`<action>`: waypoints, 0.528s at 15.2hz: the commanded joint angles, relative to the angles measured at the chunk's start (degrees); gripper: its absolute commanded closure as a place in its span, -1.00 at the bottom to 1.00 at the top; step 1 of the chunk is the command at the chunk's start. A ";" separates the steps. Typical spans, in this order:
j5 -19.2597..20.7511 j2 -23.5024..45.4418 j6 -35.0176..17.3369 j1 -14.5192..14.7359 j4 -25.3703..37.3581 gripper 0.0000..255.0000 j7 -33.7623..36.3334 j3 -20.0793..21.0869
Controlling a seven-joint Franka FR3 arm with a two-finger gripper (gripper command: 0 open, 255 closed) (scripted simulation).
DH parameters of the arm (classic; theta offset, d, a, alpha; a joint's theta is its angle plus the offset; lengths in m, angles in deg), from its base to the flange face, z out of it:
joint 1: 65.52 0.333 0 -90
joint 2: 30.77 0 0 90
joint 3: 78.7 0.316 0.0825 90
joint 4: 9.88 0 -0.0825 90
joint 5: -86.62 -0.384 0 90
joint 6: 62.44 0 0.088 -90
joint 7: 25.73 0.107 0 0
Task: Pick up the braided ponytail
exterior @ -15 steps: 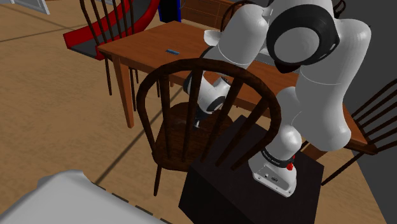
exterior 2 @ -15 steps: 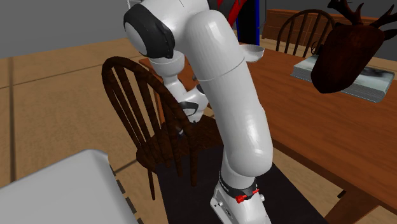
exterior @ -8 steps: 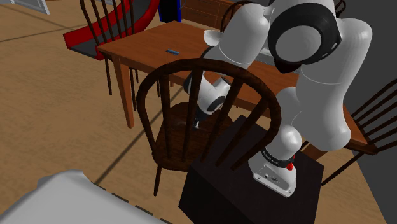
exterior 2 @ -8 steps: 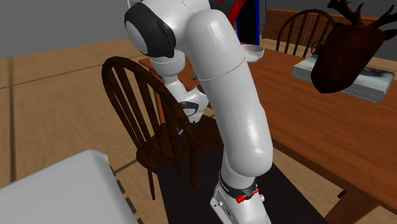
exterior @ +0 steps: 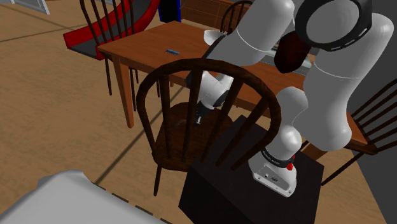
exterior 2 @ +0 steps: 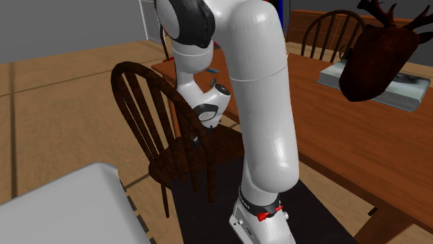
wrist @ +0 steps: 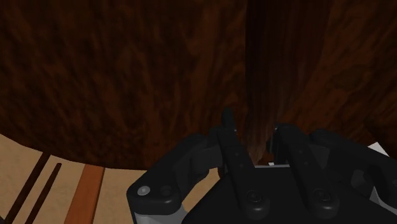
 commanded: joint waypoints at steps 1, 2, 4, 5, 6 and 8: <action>3.30 -2.52 -1.63 0.56 -0.72 1.00 2.65 -0.58; 5.22 -4.00 -2.55 0.85 -1.22 1.00 4.14 -0.94; 9.50 -7.08 -4.43 1.43 -2.30 1.00 7.54 -1.68; 11.93 -8.69 -5.40 1.71 -2.89 1.00 9.50 -2.06; 14.59 -10.34 -6.39 1.99 -3.52 1.00 11.66 -2.45; 15.02 -10.60 -6.54 2.02 -3.62 1.00 12.01 -2.49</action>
